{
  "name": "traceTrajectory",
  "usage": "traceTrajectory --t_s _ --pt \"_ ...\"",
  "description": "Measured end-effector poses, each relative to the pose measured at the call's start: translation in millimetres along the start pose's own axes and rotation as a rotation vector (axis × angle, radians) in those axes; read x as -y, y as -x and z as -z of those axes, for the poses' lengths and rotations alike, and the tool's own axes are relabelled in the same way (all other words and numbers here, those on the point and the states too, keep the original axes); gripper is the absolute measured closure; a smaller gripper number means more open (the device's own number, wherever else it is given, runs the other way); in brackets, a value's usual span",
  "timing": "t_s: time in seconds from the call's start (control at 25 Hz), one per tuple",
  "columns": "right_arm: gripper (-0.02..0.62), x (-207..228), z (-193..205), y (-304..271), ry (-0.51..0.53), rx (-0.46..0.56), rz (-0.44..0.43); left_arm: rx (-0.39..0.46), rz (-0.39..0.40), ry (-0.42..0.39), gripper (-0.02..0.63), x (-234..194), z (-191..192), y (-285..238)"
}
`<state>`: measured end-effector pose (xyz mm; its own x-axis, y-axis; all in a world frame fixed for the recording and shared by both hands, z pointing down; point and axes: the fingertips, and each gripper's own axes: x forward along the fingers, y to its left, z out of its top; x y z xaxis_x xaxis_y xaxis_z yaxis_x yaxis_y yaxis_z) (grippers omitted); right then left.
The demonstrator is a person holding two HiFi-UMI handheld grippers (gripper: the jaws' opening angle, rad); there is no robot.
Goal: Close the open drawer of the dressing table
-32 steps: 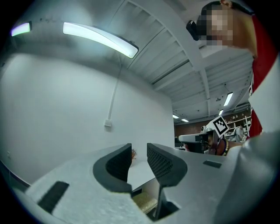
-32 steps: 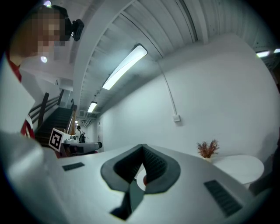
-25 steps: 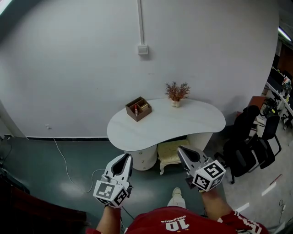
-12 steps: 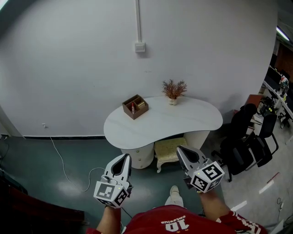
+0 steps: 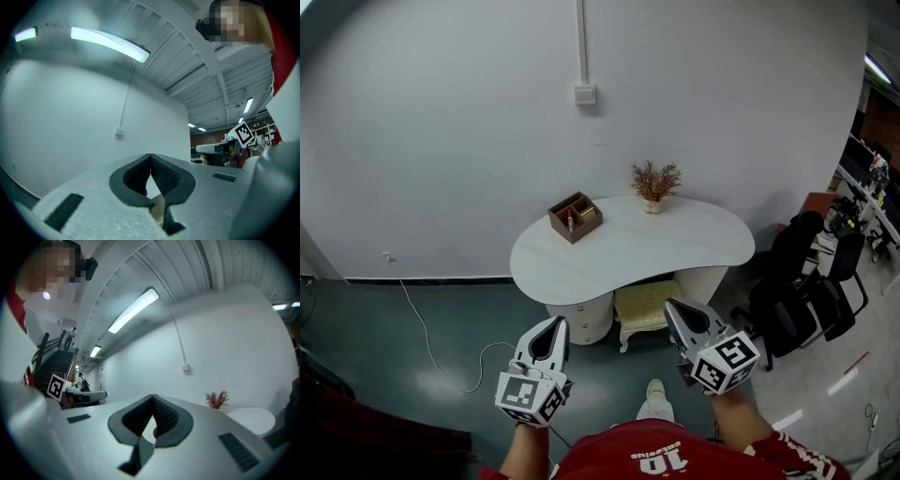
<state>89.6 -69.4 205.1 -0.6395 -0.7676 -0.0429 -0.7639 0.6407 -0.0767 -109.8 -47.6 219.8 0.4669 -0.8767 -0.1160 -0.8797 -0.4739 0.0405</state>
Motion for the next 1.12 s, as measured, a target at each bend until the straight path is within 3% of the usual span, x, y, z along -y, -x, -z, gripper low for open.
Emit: traceTrajectory --t_s 0.36,1.12 --pt "0.591 -7.5 12.0 -10.3 0.001 -0.031 -0.019 -0.026 -0.005 -0.030 0.607 -3.6 5.8 2.6" --pt "0.591 -5.5 16.3 -12.4 0.032 -0.044 -0.012 -0.030 0.015 0.005 0.607 -6.4 13.5 -5.4"
